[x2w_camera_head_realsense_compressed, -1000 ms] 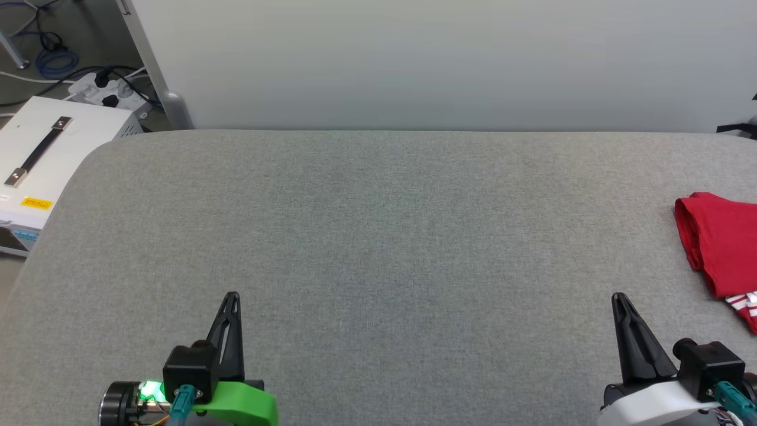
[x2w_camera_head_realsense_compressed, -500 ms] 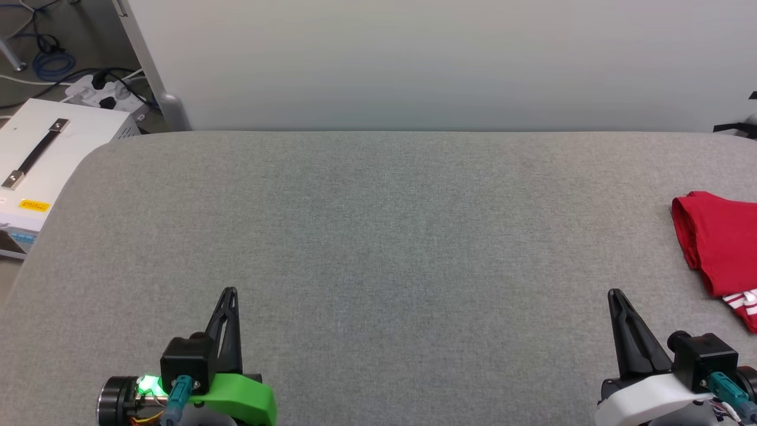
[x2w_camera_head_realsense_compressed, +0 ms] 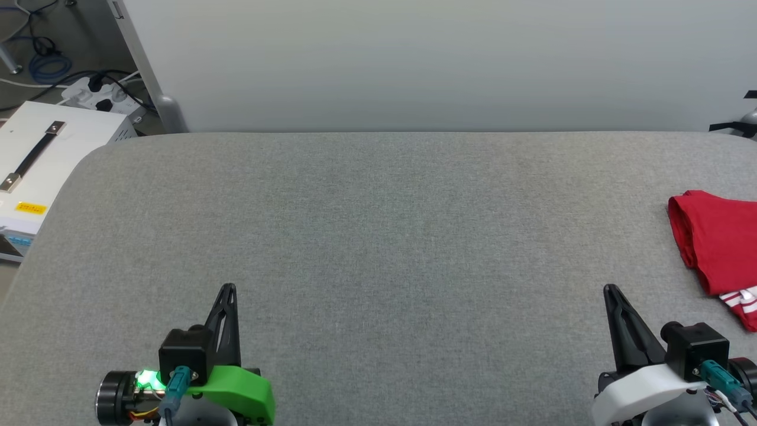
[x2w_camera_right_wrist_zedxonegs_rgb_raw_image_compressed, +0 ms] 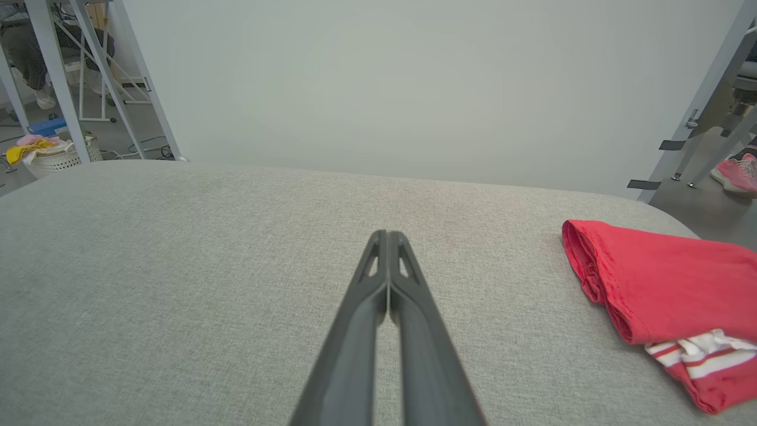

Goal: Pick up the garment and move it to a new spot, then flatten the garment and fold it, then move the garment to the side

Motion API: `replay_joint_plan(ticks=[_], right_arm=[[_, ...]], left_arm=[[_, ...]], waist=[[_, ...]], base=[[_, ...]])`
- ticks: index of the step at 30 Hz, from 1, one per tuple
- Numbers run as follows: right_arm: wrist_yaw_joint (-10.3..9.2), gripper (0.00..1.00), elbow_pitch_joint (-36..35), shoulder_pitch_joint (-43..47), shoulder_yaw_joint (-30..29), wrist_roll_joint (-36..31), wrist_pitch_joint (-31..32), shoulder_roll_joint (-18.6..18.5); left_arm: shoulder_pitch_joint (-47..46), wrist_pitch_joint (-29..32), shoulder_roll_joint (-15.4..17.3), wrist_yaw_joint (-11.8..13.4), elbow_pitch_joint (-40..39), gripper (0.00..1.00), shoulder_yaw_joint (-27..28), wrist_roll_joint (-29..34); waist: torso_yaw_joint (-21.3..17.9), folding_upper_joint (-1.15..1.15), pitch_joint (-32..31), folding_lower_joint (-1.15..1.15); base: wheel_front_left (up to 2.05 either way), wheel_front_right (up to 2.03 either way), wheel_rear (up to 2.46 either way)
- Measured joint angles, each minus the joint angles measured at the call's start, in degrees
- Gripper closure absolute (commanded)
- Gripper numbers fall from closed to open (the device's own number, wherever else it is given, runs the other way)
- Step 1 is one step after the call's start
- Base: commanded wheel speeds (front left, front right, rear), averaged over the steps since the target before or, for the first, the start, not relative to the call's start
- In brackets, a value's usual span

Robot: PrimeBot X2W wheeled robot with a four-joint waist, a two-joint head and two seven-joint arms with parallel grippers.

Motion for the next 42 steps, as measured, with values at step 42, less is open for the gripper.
replay_joint_plan(ticks=[42], right_arm=[[0.0,1.0,1.5,-3.4,0.5,-2.5,4.8,0.0]], left_arm=[[-2.4,4.8,-1.6,-1.7,0.3,1.0,2.6,0.9]], waist=[[-1.0,0.0,-0.3,0.0]], base=[[0.0,0.0,0.0]])
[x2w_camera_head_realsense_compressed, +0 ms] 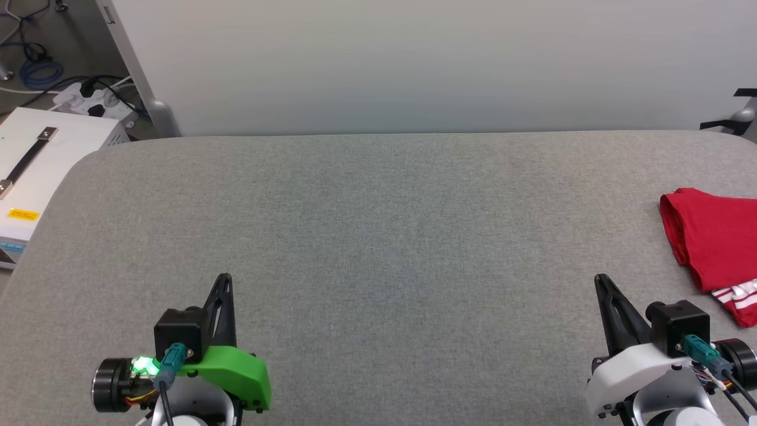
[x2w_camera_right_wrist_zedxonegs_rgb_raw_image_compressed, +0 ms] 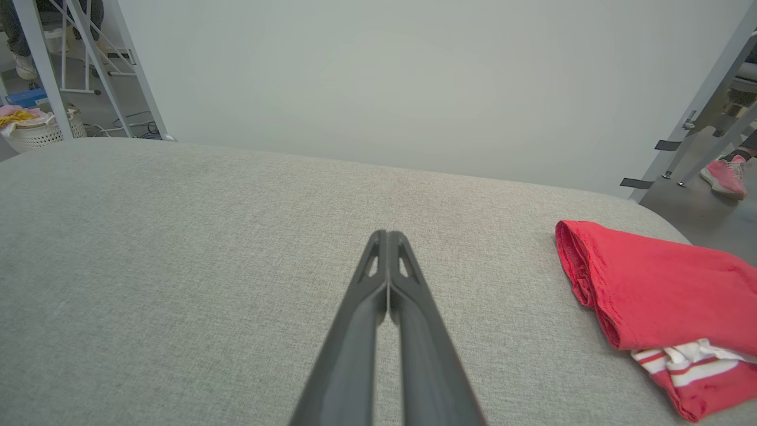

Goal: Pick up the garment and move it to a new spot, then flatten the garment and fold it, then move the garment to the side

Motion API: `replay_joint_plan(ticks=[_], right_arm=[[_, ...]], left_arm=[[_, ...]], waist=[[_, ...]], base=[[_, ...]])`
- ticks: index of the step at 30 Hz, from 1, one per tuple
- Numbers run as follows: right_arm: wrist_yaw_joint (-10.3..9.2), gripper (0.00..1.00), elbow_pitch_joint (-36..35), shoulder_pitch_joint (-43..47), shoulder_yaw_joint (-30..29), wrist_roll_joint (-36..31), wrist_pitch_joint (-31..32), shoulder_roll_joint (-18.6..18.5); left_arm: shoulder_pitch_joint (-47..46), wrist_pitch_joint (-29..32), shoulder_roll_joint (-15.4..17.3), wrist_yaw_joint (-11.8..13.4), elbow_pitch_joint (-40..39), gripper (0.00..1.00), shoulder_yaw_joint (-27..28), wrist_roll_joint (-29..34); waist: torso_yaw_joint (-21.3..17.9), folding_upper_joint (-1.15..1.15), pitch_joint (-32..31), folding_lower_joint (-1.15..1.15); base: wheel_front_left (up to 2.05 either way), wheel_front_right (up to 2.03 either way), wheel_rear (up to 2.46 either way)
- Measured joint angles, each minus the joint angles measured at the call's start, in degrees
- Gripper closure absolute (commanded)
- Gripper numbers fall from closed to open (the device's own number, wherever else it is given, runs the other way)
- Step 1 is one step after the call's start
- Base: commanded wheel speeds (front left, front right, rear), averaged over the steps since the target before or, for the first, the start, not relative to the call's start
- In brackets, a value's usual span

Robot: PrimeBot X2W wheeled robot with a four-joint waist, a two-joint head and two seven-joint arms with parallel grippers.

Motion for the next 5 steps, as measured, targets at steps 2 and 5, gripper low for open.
replay_joint_plan(ticks=[2,5], right_arm=[[0.0,1.0,0.0,-0.2,0.0,-0.1,0.2,0.0],[0.0,1.0,0.1,-0.6,0.0,-0.4,0.6,0.0]], left_arm=[[-0.2,0.3,-0.1,-0.2,0.0,1.0,0.1,0.0],[-0.3,0.5,-0.2,-0.4,0.0,1.0,0.4,0.0]], waist=[[0.0,0.0,0.0,0.0],[-0.1,0.0,0.0,0.0]], base=[[0.0,0.0,0.0],[0.0,0.0,0.0]])
